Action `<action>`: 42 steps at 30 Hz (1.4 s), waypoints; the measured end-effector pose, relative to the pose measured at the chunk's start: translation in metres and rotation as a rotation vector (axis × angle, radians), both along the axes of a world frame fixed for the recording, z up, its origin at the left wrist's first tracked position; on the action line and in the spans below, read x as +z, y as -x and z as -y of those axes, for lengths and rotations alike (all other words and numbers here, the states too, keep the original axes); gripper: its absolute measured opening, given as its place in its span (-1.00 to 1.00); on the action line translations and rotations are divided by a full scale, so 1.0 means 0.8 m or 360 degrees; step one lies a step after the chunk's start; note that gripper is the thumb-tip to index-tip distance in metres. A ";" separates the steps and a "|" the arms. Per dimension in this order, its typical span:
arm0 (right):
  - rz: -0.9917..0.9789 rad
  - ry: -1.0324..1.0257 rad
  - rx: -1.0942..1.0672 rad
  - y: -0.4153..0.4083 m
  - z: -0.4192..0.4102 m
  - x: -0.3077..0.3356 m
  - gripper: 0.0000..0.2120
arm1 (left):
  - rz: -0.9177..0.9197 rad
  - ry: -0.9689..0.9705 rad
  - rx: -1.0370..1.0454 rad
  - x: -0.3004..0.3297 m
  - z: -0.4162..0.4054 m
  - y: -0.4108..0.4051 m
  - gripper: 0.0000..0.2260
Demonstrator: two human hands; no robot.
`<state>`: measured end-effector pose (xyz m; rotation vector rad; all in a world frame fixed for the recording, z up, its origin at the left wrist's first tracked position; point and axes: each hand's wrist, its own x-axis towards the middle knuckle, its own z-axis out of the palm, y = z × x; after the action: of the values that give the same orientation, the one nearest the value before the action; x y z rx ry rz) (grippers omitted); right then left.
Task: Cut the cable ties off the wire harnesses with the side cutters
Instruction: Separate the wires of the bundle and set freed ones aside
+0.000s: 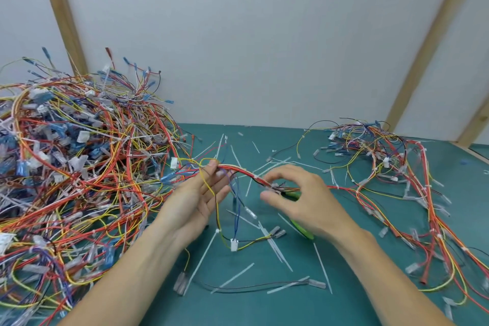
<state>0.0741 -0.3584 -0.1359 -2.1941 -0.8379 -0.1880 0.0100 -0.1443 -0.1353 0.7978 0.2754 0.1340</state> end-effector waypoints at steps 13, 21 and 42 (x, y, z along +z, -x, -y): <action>0.0174 -0.0560 -0.0529 -0.010 -0.003 -0.010 -0.81 | 0.0110 -0.0457 -0.0627 -0.017 0.003 0.001 -0.65; 0.0146 -0.0619 -0.0647 -0.015 0.003 -0.014 -0.80 | 0.0155 -0.0477 -0.0514 -0.005 0.009 0.001 -0.65; 0.0309 -0.0746 -0.0734 -0.019 0.005 -0.017 -0.82 | 0.0125 -0.0556 0.0113 -0.006 -0.007 0.001 -0.54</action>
<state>0.0892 -0.3626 -0.1498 -1.9010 -0.3237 -0.7543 0.0090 -0.1384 -0.1401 1.1267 0.2080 0.2849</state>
